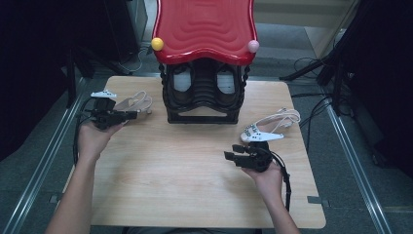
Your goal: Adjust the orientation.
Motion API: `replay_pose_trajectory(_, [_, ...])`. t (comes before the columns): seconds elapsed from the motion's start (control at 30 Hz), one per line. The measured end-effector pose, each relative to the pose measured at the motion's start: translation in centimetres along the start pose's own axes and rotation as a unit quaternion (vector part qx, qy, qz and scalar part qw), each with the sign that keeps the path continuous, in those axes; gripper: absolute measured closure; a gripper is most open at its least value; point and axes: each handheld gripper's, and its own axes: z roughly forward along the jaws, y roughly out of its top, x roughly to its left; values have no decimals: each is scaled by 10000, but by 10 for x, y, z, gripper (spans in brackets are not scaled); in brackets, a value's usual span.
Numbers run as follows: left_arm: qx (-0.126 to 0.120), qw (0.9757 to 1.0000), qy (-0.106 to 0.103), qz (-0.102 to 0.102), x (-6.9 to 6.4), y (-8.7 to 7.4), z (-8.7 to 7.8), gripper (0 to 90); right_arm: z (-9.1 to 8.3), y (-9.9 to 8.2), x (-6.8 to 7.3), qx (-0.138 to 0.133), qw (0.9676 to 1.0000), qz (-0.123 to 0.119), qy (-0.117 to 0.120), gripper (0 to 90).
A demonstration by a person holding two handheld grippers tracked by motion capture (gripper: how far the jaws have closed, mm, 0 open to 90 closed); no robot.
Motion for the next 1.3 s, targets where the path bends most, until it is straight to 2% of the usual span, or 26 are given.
replay_pose_trajectory(0.03, [-20,10000,31,-28,3,2,2,897,-1,-1,0,-1,10000,-22,-5,505])
replay_pose_trajectory(0.1, [-6,9998,219,-25,6,6,4,897,-3,-5,1,-4,10000,17,-26,505])
replay_pose_trajectory(0.2, [8,9995,325,-42,12,11,9,897,-8,-10,1,1,9999,63,-131,505])
replay_pose_trajectory(0.23, [8,9995,325,-42,12,11,9,897,-10,-12,1,-10,9998,53,-169,505])
replay_pose_trajectory(0.27, [-64,9994,325,-124,17,14,12,897,-12,-13,2,3,9997,43,-242,504])
replay_pose_trajectory(0.47, [-47,9989,355,-293,33,21,21,897,-22,-23,3,-36,9993,63,-367,504])
replay_pose_trajectory(0.57, [-85,9986,326,-399,40,19,29,897,-26,-26,2,-45,9991,118,-414,504])
replay_pose_trajectory(0.7, [3,9981,276,-549,48,15,40,896,-31,-30,2,-55,9988,155,-461,503])
replay_pose_trajectory(0.83, [142,9987,253,-426,48,12,49,894,-32,-32,2,-40,9987,174,-470,500])
replay_pose_trajectory(0.9, [102,9986,347,-395,47,13,47,893,-31,-32,1,-19,9986,182,-486,500])
replay_pose_trajectory(1.07, [-157,9977,382,-533,52,15,31,897,-30,-32,0,-10,9988,175,-462,500])
replay_pose_trajectory(1.17, [-201,9970,475,-576,54,15,26,897,-28,-32,0,43,9989,173,-440,500])
replay_pose_trajectory(1.3, [-111,9966,528,-626,59,11,31,897,-25,-32,1,82,9990,167,-412,500])
